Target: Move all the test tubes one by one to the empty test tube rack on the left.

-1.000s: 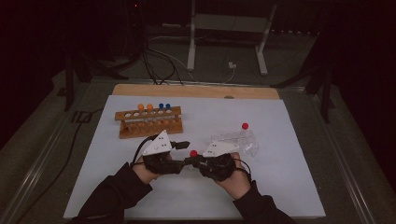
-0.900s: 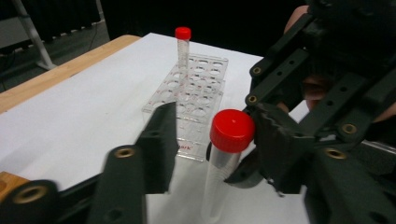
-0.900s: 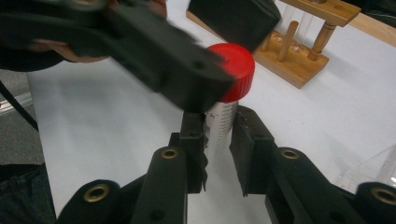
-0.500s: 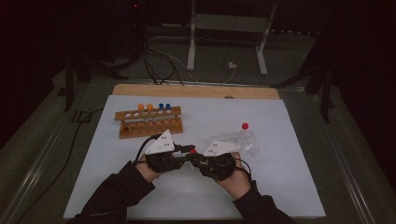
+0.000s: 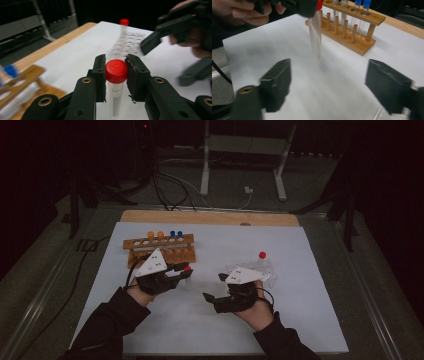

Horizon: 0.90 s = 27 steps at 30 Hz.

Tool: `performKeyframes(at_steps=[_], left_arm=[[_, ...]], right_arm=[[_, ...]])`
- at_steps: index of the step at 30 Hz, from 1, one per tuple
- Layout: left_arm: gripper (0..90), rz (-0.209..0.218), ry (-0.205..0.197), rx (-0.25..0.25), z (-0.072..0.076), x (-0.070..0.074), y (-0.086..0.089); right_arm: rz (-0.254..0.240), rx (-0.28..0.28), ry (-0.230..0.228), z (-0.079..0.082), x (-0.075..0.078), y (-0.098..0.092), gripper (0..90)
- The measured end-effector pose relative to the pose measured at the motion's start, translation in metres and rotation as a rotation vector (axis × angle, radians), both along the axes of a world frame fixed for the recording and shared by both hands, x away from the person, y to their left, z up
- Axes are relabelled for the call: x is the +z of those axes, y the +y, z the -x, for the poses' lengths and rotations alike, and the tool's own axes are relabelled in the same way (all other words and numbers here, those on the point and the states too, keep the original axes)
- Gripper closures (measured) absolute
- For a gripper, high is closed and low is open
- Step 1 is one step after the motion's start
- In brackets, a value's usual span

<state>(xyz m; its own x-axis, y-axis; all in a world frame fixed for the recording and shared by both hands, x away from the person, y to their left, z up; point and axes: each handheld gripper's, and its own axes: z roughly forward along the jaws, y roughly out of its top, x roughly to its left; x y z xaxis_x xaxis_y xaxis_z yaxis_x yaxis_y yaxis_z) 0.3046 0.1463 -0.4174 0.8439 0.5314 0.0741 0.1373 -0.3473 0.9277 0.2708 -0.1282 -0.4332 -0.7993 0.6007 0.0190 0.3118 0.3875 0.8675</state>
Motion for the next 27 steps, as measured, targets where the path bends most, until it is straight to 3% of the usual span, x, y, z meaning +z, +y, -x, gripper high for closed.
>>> performKeyframes(at_steps=[5,8,13,18,27], left_arm=[[71.8,-0.006,-0.013,0.081,-0.006,0.005,0.024],[71.8,0.000,-0.021,0.131,-0.009,0.009,0.040],[71.8,-0.002,-0.030,0.213,-0.016,0.016,0.061],[71.8,0.010,-0.042,0.263,-0.024,0.024,0.077],[71.8,-0.006,-0.084,0.351,-0.043,0.039,0.089]], right_arm=[[-0.024,-0.001,-0.005,0.000,0.001,-0.002,2.5],[-0.044,-0.003,-0.004,0.000,0.002,-0.004,0.0],[-0.072,0.000,-0.006,0.000,0.004,-0.007,0.0],[-0.066,0.003,-0.016,0.002,0.006,-0.007,0.0],[-0.065,0.008,-0.011,0.001,0.006,-0.008,0.0]])
